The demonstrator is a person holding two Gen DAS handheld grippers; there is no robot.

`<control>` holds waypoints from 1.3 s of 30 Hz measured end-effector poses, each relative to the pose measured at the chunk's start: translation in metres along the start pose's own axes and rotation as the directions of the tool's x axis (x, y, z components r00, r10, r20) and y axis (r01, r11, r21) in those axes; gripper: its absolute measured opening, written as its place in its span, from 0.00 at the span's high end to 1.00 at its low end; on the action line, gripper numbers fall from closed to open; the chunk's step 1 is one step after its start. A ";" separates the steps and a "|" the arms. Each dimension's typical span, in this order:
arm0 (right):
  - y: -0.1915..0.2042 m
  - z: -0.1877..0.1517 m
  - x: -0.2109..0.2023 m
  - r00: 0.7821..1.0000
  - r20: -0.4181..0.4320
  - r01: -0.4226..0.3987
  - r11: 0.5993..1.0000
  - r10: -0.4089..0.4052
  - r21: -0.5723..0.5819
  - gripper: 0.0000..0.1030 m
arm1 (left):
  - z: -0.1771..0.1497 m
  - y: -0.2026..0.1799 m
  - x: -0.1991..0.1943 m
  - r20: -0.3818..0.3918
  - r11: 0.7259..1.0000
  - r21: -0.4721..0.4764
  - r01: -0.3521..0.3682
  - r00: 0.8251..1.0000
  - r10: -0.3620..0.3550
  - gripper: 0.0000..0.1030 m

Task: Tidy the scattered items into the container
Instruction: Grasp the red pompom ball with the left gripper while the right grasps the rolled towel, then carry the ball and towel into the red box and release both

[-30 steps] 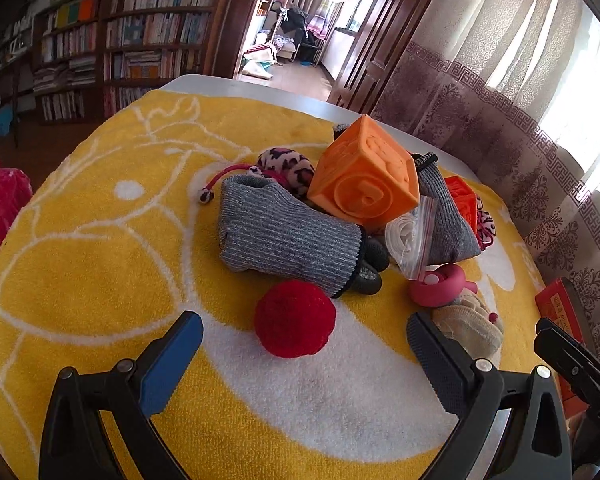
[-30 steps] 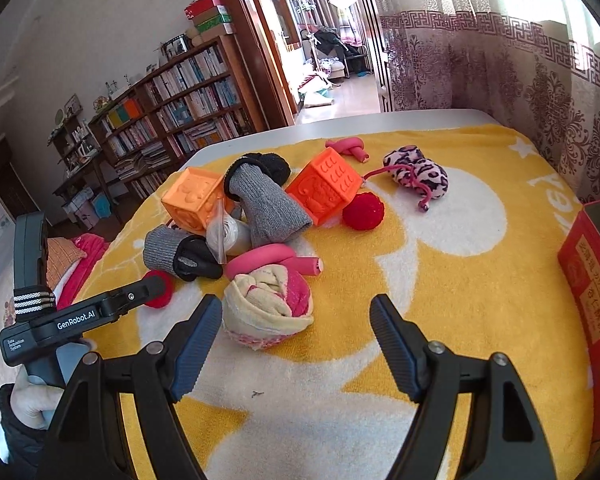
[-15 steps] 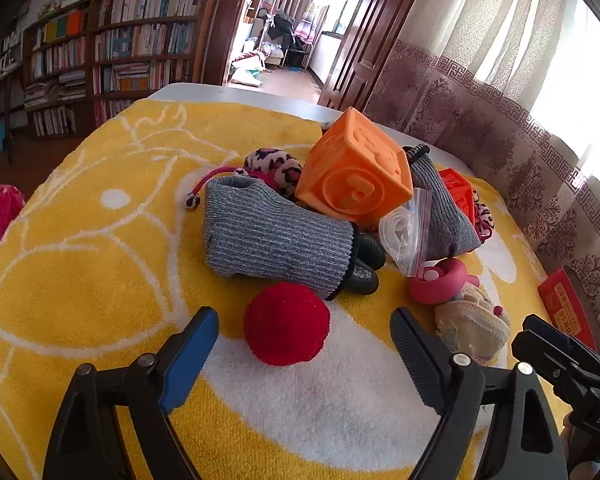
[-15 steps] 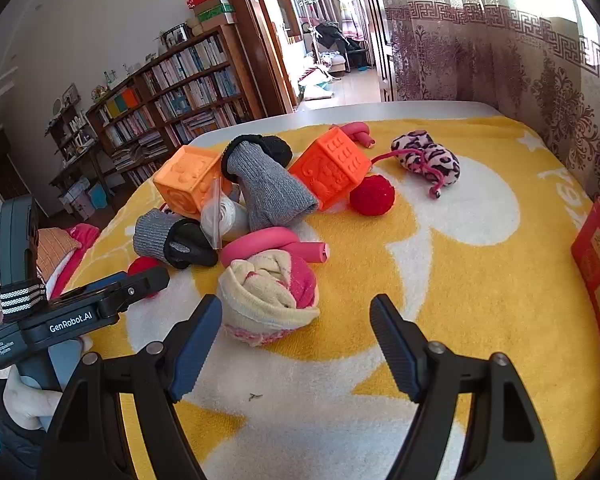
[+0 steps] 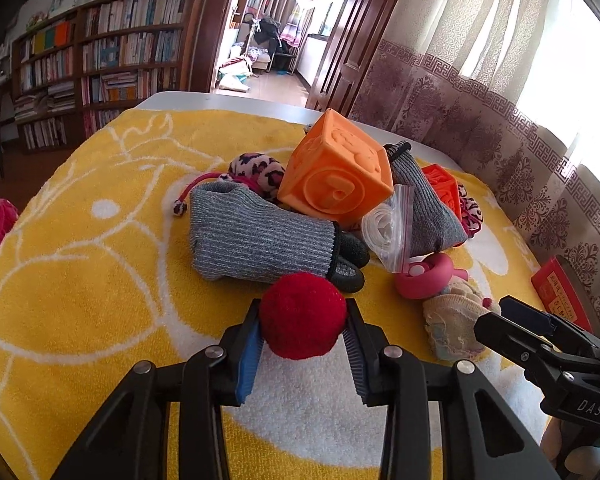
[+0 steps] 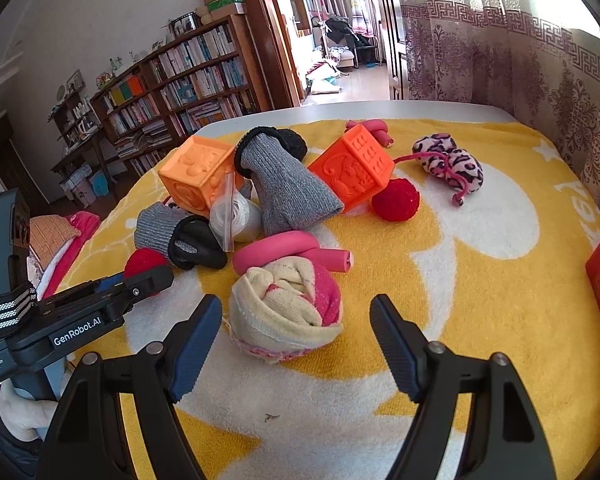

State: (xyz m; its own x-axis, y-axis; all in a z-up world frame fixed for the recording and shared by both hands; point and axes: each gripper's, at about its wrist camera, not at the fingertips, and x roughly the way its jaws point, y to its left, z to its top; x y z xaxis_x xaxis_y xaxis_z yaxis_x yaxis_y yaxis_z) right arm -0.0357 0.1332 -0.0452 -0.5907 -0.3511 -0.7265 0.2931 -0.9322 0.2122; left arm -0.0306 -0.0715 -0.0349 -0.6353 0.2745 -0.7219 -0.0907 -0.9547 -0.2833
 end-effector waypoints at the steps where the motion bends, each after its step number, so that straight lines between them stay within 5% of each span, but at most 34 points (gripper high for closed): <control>1: 0.001 0.000 0.004 1.000 -0.004 0.003 1.000 -0.003 -0.006 0.23 | -0.001 0.000 0.000 0.002 1.000 0.000 0.000 1.000 0.000 0.62; 7: 0.009 -0.004 0.003 1.000 0.003 0.003 0.999 -0.003 -0.050 0.42 | -0.001 -0.003 -0.002 0.012 1.000 0.012 0.009 1.000 -0.009 0.62; 18: -0.006 -0.008 -0.053 0.985 0.154 0.078 0.997 -0.073 -0.026 0.42 | -0.002 -0.022 -0.014 0.037 0.998 0.040 0.051 0.998 -0.053 0.62; 39: -0.109 -0.020 -0.137 0.932 0.265 0.193 0.957 -0.248 0.216 0.42 | -0.007 -0.129 -0.012 -0.021 0.957 0.237 0.170 0.985 -0.170 0.62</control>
State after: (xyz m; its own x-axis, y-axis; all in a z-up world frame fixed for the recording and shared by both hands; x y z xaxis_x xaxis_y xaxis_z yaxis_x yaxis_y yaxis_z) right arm 0.0277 0.2849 0.0181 -0.8224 -0.1190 -0.5563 0.0036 -0.9789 0.2041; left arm -0.0058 0.0491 0.0059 -0.5944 0.4355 -0.6760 -0.3766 -0.8935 -0.2445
